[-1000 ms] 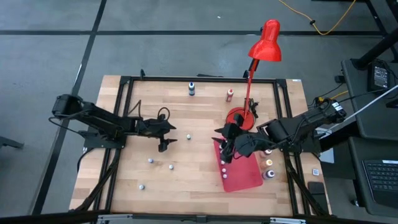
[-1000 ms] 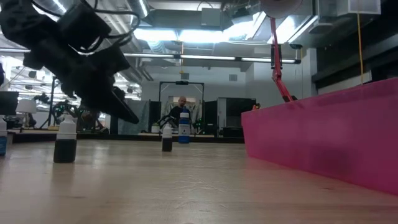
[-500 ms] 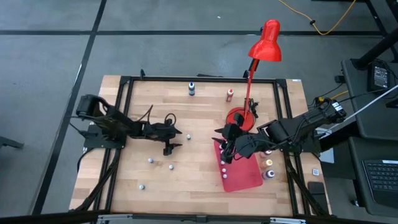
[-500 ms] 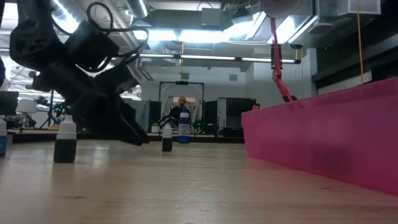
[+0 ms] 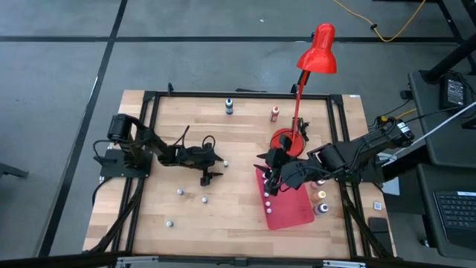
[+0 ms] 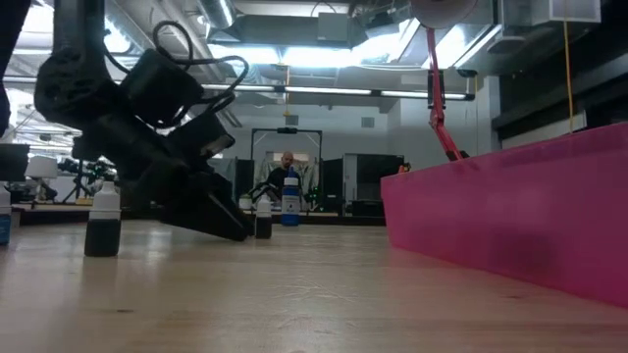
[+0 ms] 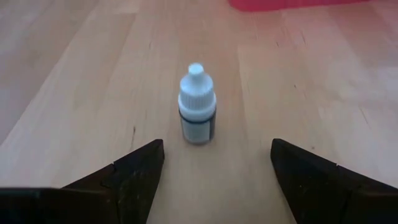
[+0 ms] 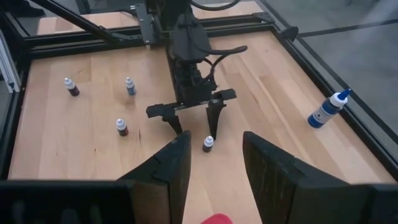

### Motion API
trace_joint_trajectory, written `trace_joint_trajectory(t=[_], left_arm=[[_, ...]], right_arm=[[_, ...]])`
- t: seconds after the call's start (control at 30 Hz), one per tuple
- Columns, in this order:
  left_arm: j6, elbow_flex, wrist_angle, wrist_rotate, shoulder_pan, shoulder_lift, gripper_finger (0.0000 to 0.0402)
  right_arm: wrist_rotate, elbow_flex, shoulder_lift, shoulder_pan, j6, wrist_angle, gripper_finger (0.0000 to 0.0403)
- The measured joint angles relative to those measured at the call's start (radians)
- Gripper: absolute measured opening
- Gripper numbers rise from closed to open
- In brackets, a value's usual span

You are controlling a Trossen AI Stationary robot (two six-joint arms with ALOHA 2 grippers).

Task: Pick & Place food coloring
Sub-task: Put the small green food coloring bottle into the red bin

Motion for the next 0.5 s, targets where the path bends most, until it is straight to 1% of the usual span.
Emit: trace_joint_trajectory(t=[0.2, 0.5], left_arm=[[0.045, 0.033, -0.012, 0.049, 0.044, 0.016, 0.0294], [0.06, 0.063, -0.045, 0.078, 0.094, 0.018, 0.0294]], right_arm=[[-0.006, 0.0, 0.0, 0.0, 0.0, -0.007, 0.0147], [-0.007, 0.0, 0.0, 0.0, -0.002, -0.025, 0.0147]])
